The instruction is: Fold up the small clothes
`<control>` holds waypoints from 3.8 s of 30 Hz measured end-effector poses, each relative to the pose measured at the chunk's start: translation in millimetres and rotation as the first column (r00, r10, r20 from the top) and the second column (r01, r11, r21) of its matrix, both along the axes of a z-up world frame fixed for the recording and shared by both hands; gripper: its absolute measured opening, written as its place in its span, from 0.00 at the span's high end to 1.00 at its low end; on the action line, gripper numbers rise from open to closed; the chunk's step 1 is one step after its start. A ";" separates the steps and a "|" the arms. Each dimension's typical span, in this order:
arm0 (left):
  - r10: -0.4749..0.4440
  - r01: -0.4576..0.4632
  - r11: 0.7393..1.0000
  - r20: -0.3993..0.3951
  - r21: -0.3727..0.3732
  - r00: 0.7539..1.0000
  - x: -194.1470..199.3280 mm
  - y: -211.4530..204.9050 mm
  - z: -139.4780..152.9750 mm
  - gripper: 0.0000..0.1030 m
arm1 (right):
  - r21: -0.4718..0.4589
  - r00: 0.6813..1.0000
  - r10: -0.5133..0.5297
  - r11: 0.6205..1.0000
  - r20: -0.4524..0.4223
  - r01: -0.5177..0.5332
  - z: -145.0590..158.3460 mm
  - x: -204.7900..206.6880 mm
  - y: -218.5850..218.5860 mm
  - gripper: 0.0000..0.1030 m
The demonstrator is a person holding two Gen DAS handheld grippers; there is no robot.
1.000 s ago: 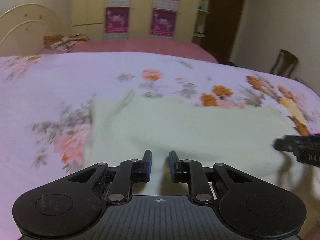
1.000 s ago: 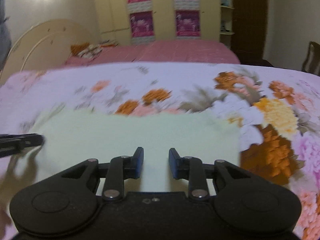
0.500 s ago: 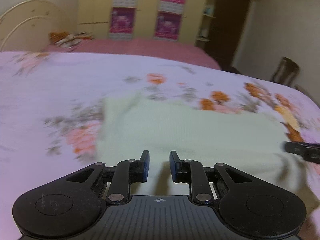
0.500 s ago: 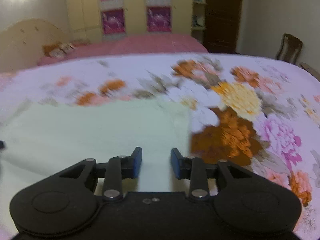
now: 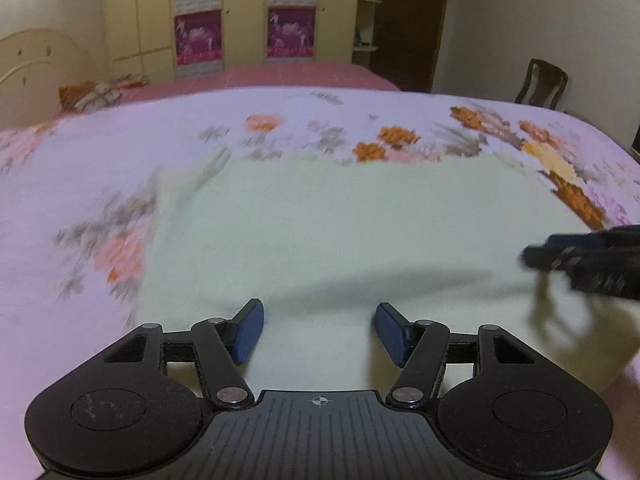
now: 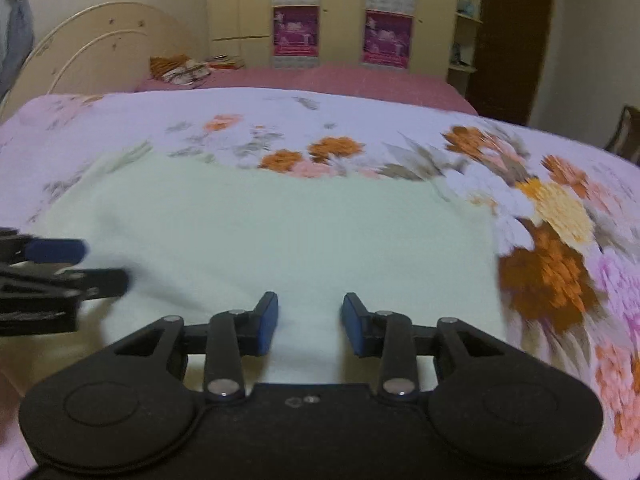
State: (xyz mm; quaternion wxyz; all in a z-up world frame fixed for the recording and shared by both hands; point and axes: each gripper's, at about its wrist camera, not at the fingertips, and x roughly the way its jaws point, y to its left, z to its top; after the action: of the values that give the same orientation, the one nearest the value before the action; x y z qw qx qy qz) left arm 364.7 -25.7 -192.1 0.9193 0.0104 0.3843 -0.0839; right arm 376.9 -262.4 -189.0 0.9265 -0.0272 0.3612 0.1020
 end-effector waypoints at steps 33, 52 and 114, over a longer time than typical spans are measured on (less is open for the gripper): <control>0.019 -0.019 1.000 -0.041 -0.010 0.999 -57.9 11.5 2.2 0.32 | -0.023 0.990 -0.118 0.993 -0.075 0.116 -5.9 -84.6 -33.9 0.55; 0.132 -0.132 0.987 -0.003 -0.089 0.991 -3.0 33.5 18.8 0.32 | 0.086 0.996 -0.082 0.993 -0.041 0.085 22.3 -51.8 -9.4 0.53; 0.490 -0.430 0.535 -0.147 -0.727 0.859 -37.7 83.1 -52.7 0.35 | 0.135 0.999 -0.011 0.991 -0.044 0.016 7.3 -46.1 40.6 0.41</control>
State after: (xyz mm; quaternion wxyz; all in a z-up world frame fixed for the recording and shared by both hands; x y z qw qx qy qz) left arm 327.0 57.4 -244.8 0.8453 -0.4602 0.2710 0.0132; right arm 330.8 -221.7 -181.6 0.9188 0.0404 0.3737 0.1206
